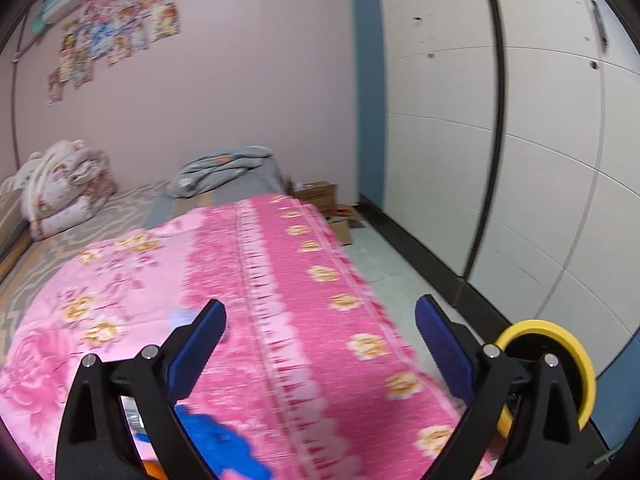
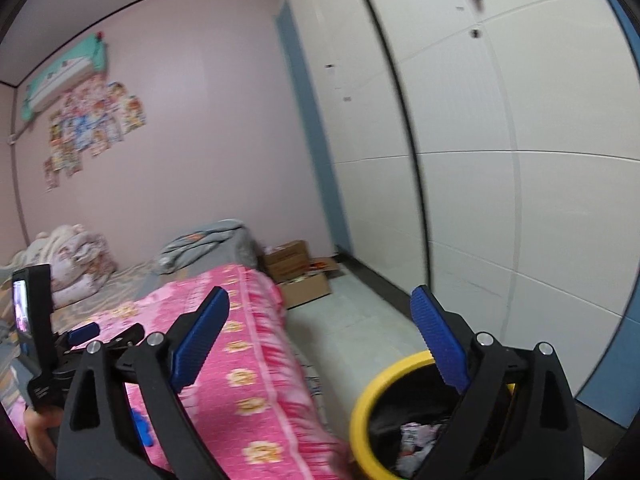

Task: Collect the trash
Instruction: 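Move both open tools back over the bed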

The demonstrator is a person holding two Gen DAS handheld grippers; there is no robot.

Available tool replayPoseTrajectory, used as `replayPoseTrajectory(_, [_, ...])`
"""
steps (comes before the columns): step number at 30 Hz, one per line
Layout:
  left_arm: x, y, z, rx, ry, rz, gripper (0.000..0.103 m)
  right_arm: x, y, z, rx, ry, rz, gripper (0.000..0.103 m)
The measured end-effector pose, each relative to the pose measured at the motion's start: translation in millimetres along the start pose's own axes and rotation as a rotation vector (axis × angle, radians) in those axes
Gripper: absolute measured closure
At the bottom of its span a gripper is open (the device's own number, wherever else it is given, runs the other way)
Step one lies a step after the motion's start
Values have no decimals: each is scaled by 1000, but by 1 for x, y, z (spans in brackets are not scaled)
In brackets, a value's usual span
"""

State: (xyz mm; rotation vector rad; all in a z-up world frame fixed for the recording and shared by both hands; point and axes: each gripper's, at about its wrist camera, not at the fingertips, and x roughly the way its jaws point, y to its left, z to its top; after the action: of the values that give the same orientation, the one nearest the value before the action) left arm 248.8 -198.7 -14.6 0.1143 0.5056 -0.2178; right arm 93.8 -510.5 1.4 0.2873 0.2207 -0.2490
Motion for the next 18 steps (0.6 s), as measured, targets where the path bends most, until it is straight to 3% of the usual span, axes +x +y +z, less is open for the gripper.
replayPoseTrajectory(7, [-1, 76, -14, -41, 42, 102, 11, 4, 64, -11, -63, 64, 158, 14])
replayPoseTrajectory(18, [20, 164, -54, -117, 143, 151, 11, 36, 156, -60, -196, 227, 370, 14])
